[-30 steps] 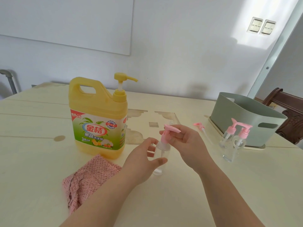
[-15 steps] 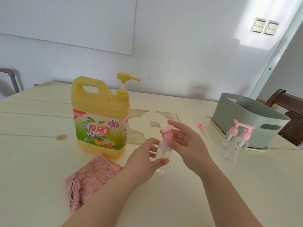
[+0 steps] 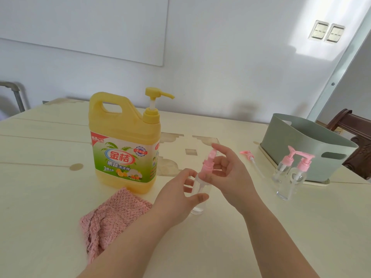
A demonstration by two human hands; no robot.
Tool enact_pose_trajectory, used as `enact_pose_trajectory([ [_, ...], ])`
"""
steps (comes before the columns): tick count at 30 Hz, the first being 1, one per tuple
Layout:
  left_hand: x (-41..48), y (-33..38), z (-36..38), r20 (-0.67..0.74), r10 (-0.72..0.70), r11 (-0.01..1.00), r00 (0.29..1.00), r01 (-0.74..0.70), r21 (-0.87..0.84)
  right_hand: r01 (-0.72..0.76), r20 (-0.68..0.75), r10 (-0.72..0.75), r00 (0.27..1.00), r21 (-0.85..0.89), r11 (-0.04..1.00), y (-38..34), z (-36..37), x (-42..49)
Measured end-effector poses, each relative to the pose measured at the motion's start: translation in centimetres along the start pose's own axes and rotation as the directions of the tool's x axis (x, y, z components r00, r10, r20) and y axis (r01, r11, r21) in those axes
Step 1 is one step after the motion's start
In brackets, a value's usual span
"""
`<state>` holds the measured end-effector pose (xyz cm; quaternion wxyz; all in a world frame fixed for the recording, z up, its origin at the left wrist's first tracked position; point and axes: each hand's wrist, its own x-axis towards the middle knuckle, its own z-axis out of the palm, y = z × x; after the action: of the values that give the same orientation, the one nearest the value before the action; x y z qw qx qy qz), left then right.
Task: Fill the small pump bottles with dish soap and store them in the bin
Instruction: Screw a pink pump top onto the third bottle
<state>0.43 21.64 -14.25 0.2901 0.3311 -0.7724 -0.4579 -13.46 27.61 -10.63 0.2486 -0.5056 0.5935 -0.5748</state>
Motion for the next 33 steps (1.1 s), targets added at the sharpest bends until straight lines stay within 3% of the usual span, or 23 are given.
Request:
enact_pose_trajectory([
  [4,0.02,-0.02,0.00,0.003,0.000,1.000,1.000,0.000,0.000,0.000,0.049,-0.008,0.999,0.152,0.988,-0.13,-0.33,-0.61],
  [9,0.01,0.02,0.05,0.007,0.001,1.000,1.000,-0.001,0.000,0.013,0.000,-0.014,1.000,0.119,0.993,0.37,-0.13,-0.05],
  [15,-0.02,0.11,0.00,0.003,0.003,1.000,1.000,-0.003,0.002,0.025,0.047,-0.033,0.998,0.166,0.986,-0.08,-0.25,-0.67],
  [20,0.01,0.04,0.11,-0.003,0.003,1.000,1.000,-0.003,0.008,0.032,0.015,-0.034,0.999,0.090,0.995,0.46,-0.28,0.03],
  [25,0.01,0.03,0.09,-0.011,0.012,1.000,1.000,-0.012,0.018,0.023,0.076,-0.033,0.997,0.131,0.991,0.13,-0.45,-0.41],
  [31,0.02,-0.07,0.09,-0.004,0.017,1.000,1.000,-0.017,0.010,0.048,0.015,-0.048,0.999,0.003,0.999,0.40,-0.07,0.09],
  [33,0.04,-0.04,0.04,-0.003,0.019,1.000,1.000,-0.019,0.014,0.039,0.061,-0.041,0.997,0.027,0.999,0.29,-0.18,-0.08],
])
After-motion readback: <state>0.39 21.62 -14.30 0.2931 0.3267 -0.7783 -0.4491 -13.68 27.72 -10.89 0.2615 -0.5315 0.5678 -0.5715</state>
